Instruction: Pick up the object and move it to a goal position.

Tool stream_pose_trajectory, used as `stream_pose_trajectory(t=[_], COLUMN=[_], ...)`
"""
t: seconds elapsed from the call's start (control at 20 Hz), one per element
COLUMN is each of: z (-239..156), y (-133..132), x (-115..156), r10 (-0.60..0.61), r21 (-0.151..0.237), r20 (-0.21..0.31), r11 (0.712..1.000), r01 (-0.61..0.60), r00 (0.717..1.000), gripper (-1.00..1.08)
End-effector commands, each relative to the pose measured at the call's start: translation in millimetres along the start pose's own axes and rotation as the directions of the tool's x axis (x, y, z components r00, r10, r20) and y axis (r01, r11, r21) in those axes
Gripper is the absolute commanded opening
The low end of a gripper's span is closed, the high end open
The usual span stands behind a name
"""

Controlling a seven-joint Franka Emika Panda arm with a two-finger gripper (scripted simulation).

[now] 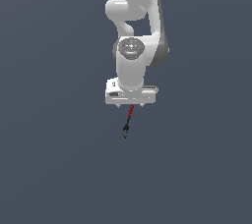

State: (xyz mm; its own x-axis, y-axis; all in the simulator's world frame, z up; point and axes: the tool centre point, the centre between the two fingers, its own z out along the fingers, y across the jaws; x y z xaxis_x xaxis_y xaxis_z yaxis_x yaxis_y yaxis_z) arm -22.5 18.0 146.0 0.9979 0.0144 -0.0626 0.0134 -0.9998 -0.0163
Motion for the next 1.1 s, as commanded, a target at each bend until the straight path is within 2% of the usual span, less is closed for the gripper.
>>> stream_pose_trajectory(t=[0.0,0.6,1.05], z=[9,73,90], y=[0,5,7], x=[1,1,-1], r10=[0.025,0.212,0.263], r21=[0.0,0.0,0.001], r20=[-0.005,-0.051,-0.065], r11=[1.0,0.977,0.965], r01=[-0.025,-0.212,-0.263], r00=[1.0,0.976,0.963], gripper=[1.0,1.0,1.0])
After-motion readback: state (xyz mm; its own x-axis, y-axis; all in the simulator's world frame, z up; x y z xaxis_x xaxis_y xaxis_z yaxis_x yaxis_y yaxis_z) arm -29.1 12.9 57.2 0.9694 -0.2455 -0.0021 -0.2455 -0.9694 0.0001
